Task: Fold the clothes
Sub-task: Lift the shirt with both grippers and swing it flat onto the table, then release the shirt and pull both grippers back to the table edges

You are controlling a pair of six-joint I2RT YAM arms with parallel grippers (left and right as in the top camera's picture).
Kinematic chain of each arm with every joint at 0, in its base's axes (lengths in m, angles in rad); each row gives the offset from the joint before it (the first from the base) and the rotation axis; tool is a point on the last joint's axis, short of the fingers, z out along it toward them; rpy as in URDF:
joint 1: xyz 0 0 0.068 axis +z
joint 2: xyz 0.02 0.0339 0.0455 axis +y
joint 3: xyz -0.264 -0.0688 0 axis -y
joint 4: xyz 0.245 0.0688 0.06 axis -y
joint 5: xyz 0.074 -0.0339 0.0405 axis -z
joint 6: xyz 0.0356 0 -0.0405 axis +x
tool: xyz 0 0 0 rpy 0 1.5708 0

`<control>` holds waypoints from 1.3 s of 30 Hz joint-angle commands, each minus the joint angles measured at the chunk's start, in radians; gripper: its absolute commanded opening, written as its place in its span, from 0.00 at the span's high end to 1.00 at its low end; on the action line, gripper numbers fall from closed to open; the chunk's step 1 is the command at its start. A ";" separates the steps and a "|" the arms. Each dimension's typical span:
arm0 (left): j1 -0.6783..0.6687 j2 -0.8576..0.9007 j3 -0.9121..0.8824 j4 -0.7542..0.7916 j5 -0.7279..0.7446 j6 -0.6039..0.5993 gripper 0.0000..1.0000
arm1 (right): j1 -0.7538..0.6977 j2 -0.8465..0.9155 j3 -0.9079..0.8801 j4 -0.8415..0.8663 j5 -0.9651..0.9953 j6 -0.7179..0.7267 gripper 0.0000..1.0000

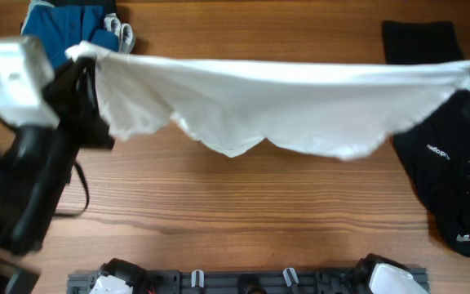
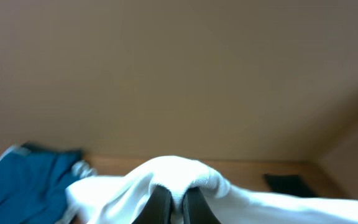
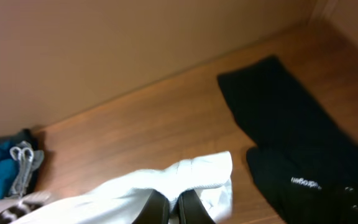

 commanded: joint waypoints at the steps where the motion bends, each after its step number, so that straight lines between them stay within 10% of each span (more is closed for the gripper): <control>1: -0.085 -0.021 0.078 0.043 -0.027 0.053 0.96 | -0.006 -0.071 0.110 -0.026 0.010 -0.023 0.96; 11: -0.174 -0.020 0.186 -0.069 -0.057 0.066 0.96 | -0.006 -0.099 0.362 -0.187 0.124 -0.016 0.96; 21: -0.173 0.133 0.185 -0.191 -0.354 0.065 0.96 | -0.006 0.046 0.211 -0.209 0.130 -0.031 0.96; 32: -0.047 0.603 0.185 -0.168 -0.320 0.064 0.96 | 0.029 0.520 0.088 -0.095 0.065 -0.124 0.96; 39: 0.076 0.933 0.185 0.122 -0.198 0.066 0.96 | 0.114 0.878 0.088 0.202 0.063 -0.110 0.96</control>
